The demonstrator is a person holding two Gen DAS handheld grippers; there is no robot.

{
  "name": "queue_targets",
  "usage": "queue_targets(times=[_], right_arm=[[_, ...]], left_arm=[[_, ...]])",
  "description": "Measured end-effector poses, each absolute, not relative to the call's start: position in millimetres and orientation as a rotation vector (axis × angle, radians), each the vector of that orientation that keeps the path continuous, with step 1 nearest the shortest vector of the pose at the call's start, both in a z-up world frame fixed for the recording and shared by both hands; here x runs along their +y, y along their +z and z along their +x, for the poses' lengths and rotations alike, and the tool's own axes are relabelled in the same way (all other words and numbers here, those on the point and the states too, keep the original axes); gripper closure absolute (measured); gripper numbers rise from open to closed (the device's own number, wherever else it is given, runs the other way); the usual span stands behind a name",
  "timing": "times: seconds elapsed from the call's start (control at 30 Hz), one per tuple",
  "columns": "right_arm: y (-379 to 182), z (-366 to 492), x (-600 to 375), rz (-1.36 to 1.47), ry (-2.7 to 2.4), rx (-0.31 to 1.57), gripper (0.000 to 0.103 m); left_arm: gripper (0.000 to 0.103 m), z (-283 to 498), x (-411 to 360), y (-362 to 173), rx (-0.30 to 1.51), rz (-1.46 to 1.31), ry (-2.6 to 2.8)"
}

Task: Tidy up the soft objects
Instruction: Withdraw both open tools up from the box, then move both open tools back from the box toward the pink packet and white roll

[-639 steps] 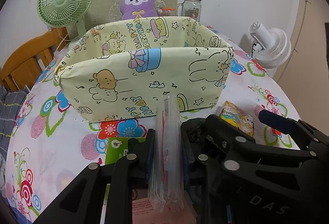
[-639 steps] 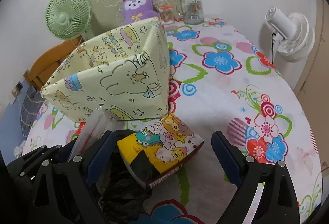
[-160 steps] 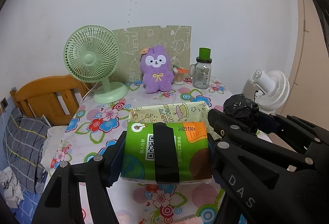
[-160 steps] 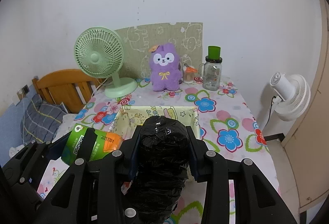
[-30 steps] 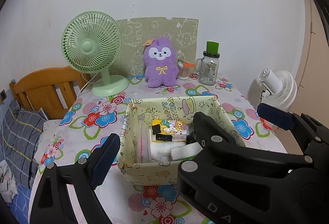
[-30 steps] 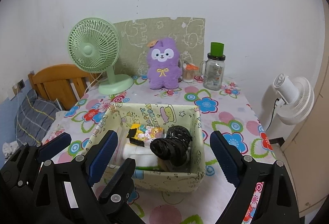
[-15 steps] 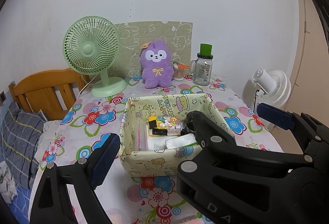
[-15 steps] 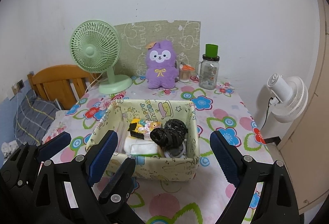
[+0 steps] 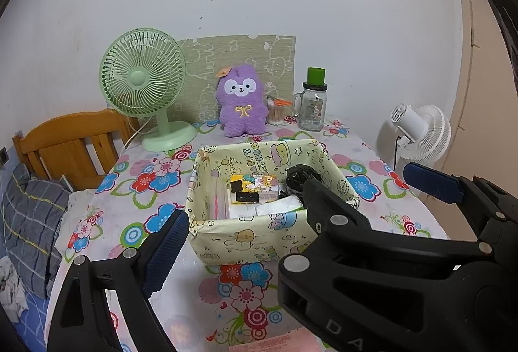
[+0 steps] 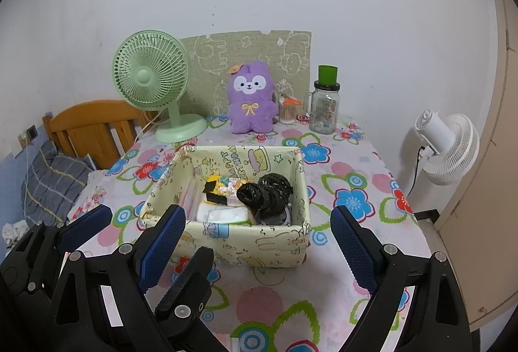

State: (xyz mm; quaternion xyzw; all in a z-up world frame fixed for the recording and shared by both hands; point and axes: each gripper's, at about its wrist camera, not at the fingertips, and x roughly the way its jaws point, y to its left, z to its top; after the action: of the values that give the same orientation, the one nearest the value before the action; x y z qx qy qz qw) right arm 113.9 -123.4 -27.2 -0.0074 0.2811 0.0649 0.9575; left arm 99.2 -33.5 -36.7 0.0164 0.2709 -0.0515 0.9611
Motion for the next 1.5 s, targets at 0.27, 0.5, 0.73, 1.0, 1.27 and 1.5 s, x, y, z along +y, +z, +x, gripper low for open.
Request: queue_targets(times=[0.27, 0.5, 0.73, 1.0, 1.27, 1.5], right_arm=[[-39, 101, -123, -0.030, 0.104, 0.565, 0.010], [-49, 97, -124, -0.027, 0.100, 0.580, 0.010], [-59, 93, -123, -0.022, 0.107, 0.595, 0.010], [-74, 87, -123, -0.008, 0.102, 0.610, 0.010], [-88, 89, -124, -0.001, 0.099, 0.641, 0.010], [-101, 88, -124, -0.014, 0.099, 0.655, 0.010]], left_arm=[[0.010, 93, -33, -48, 0.557, 0.029, -0.142], [0.010, 88, -34, -57, 0.565, 0.035, -0.151], [0.010, 83, -34, -66, 0.575, 0.054, -0.156], [0.010, 81, -35, -79, 0.600, 0.064, -0.174], [0.010, 83, -38, -92, 0.624, 0.073, -0.193], [0.010, 82, -39, -104, 0.644, 0.096, -0.223]])
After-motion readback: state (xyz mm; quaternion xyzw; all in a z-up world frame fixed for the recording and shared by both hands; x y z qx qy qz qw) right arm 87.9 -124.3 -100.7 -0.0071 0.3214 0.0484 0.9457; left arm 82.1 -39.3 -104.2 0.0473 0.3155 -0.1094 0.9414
